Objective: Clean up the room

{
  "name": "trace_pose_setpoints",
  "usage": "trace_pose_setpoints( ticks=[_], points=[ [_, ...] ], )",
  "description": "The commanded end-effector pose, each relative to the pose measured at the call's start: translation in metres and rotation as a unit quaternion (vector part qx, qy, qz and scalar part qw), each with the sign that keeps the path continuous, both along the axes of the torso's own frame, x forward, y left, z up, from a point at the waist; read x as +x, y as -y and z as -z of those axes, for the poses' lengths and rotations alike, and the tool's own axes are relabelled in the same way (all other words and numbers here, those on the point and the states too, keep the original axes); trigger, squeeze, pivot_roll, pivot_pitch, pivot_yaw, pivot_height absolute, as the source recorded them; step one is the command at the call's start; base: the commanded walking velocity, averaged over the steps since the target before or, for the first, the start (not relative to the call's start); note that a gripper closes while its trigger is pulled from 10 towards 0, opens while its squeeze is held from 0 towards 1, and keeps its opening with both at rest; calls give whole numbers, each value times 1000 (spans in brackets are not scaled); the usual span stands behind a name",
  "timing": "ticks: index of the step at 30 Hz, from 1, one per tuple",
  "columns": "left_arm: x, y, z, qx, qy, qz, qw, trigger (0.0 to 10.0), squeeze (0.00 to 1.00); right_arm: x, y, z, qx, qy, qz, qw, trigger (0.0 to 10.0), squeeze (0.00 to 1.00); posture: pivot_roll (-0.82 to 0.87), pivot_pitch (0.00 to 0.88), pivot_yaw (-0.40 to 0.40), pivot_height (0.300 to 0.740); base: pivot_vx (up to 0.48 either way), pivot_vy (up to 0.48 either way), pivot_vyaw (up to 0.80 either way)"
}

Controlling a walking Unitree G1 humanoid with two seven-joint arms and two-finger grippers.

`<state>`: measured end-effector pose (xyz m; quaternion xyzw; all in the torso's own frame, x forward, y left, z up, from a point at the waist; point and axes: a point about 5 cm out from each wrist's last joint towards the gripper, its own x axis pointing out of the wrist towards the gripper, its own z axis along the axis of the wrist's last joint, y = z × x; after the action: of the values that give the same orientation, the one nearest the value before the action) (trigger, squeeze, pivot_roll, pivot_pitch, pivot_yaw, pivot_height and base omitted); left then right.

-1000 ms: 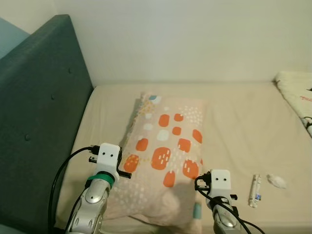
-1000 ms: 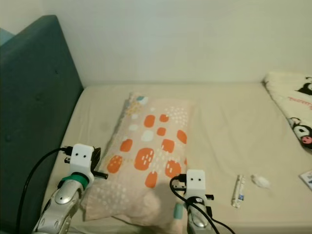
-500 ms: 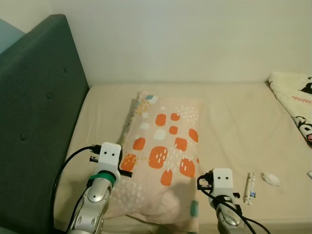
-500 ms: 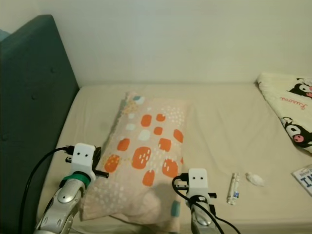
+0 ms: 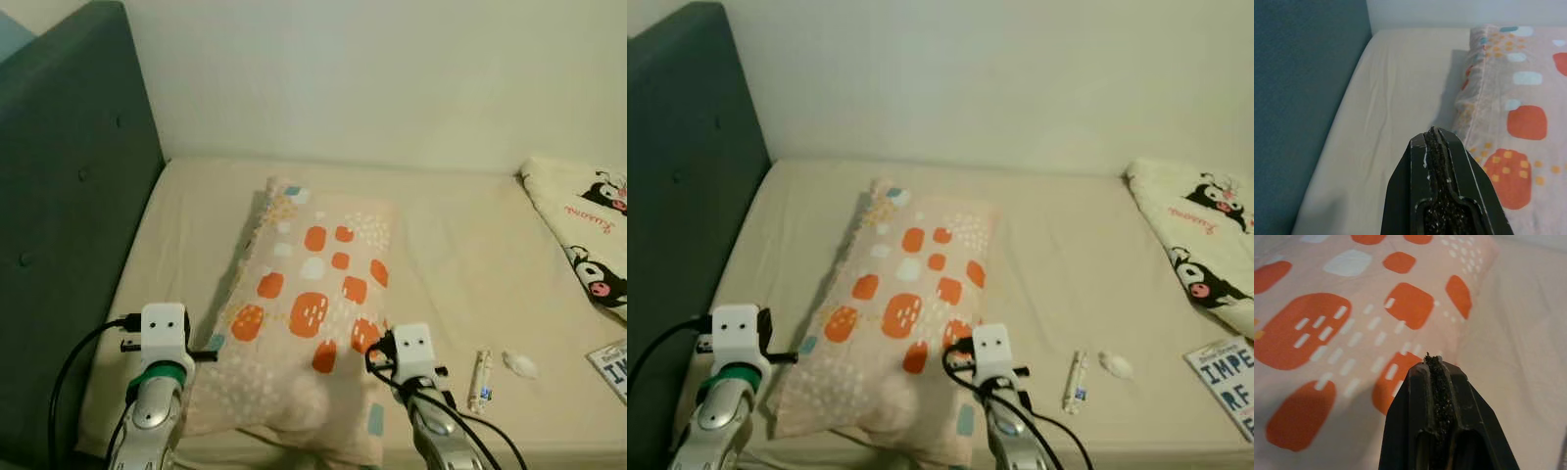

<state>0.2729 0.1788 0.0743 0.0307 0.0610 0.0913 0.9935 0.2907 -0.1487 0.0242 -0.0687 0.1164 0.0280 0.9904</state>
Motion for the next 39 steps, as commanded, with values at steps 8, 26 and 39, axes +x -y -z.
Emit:
trace_pose_setpoints(
  ticks=[8, 26, 39],
  points=[
    [3, 10, 2, -23, -16, 60, 998, 10000, 0, -10, -2, 11, 10, -17, 28, 999, 10000, 0, 54, 32, 54, 740, 0, 0, 0],
    [10, 9, 4, -2, -21, 79, 997, 10000, 0, -16, -6, 15, 24, -29, 44, 998, 10000, 0, 25, 72, 106, 740, 0, 0, 0],
    [9, 18, 2, -24, -17, 87, 996, 10000, 0, -19, 3, 19, 13, -38, 46, 998, 10000, 0, 37, 69, 90, 740, 0, 0, 0]
  ],
)
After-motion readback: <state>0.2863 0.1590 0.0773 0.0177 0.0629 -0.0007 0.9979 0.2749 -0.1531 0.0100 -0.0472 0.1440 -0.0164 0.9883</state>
